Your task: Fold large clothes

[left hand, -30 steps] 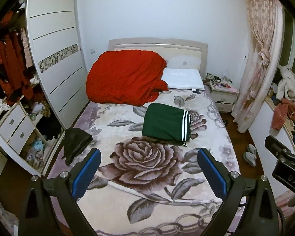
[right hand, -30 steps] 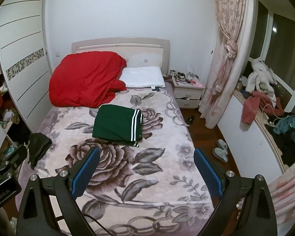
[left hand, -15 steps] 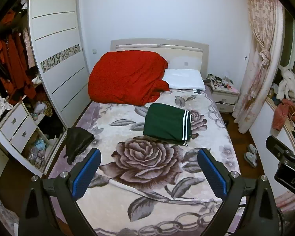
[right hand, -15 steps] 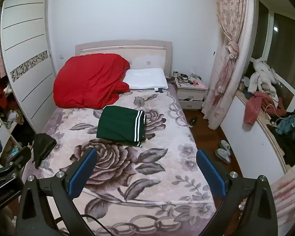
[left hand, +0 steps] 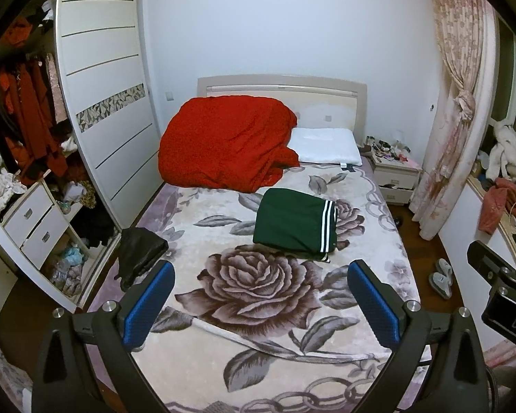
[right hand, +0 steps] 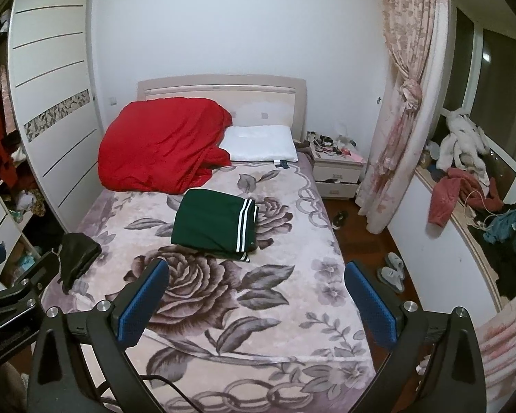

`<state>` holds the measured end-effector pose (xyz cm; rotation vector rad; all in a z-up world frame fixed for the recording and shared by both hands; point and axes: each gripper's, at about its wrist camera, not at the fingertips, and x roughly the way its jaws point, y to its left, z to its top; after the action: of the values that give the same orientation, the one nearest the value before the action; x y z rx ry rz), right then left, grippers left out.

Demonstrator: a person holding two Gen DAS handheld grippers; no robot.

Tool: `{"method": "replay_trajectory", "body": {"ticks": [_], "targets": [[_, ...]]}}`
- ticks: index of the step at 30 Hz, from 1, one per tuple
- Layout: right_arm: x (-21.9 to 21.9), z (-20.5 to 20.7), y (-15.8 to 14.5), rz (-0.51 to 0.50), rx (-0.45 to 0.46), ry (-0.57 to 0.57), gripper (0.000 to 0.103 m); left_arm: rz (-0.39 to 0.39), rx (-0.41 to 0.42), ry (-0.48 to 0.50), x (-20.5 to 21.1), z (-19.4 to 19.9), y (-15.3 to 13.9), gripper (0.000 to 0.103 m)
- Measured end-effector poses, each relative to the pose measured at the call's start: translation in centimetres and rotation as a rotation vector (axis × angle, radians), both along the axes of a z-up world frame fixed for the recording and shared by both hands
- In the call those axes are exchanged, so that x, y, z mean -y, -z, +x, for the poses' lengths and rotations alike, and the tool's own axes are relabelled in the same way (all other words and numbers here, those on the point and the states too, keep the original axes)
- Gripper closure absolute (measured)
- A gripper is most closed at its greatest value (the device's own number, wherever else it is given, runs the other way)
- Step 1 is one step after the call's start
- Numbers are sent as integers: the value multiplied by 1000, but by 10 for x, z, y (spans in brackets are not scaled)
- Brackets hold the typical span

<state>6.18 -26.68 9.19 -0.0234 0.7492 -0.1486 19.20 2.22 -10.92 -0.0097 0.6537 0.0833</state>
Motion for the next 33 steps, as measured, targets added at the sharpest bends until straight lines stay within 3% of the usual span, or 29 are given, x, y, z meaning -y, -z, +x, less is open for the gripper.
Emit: {"method": "replay_trajectory", "body": {"ticks": [33], "targets": [[-6, -3, -2, 8, 11, 6, 0, 12, 44, 11, -4, -8, -14, 0]]}}
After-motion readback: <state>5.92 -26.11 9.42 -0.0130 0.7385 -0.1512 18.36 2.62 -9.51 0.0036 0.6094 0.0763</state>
